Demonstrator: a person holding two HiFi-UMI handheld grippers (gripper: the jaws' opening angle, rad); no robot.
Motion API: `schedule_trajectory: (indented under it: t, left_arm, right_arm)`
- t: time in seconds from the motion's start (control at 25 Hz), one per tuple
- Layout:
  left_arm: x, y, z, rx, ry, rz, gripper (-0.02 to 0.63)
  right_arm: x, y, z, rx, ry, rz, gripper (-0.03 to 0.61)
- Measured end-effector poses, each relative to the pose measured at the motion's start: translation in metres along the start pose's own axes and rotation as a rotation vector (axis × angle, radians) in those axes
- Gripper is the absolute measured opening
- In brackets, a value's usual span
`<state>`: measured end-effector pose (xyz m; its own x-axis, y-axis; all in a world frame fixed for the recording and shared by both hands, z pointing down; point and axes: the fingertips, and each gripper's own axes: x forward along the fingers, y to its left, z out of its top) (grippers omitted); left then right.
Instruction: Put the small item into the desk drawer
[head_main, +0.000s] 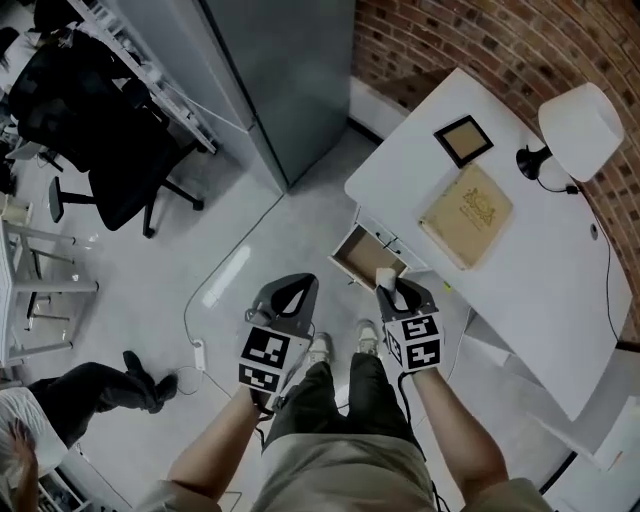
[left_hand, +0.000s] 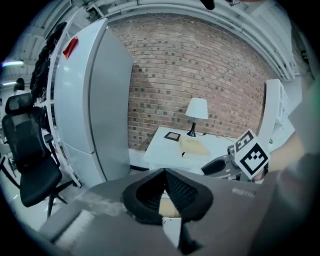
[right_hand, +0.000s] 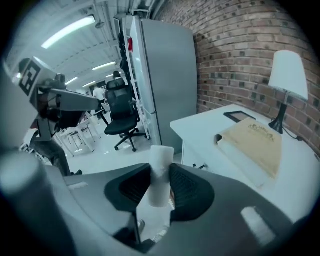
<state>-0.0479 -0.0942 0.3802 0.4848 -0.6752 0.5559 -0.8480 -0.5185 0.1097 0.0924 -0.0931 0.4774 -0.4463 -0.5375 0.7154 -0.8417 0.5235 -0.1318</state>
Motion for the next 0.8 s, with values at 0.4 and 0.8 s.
schedule_trajectory:
  t: [0.4,0.8]
  left_arm:
    - [0.11,0.03,-0.097,-0.12,0.085,0.09,0.003]
    - [0.205,0.041,-0.237,-0.188,0.168,0.048,0.003]
  right_arm:
    - [0.137,-0.041,-0.088,-0.1,0.159,0.094,0.129]
    - [0.265,-0.069,-0.178,-0.18,0.244,0.103,0.13]
